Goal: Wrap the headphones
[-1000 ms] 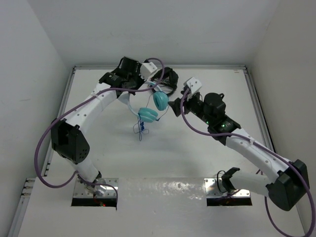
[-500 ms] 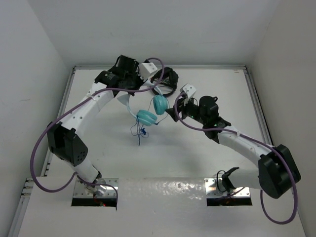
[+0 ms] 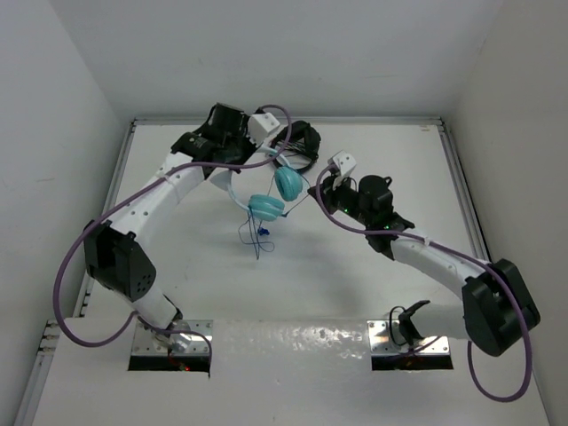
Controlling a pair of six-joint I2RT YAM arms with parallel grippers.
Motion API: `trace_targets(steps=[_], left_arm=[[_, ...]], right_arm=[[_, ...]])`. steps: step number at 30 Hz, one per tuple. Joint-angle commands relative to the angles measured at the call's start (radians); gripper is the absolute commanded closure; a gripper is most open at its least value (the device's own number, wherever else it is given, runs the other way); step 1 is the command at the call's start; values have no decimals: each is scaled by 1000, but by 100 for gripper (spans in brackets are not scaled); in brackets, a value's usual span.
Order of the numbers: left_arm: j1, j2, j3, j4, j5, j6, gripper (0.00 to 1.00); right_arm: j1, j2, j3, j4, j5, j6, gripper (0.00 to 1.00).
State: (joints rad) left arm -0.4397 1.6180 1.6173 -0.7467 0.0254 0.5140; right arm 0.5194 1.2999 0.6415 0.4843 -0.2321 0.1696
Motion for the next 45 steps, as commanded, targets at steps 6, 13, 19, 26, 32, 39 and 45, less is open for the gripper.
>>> trace_targets(steps=[6,13,19,26,32,39,45], left_arm=[[-7,32,-111,181,-252,-28,100],[-7,123,-57,207,-265,-77,100],[-5,152,-57,217,-275,-89,100],[74,86,-19,191,-87,-239,100],[111,-15,10,227,-45,-426,100],[121,-33,29,204,-148,-617,100],[119,-47,19,204,-197,-681,100]], right_arm=[[10,-156,-8,62,96,-33,100],[168,-156,21,178,-72,-57,100],[209,-195,37,227,-118,-67,100],[209,-166,150,-154,192,-209,30],[264,-117,101,-119,229,-180,36],[380,-18,46,182,330,-50,24],[380,189,178,267,440,30,1]])
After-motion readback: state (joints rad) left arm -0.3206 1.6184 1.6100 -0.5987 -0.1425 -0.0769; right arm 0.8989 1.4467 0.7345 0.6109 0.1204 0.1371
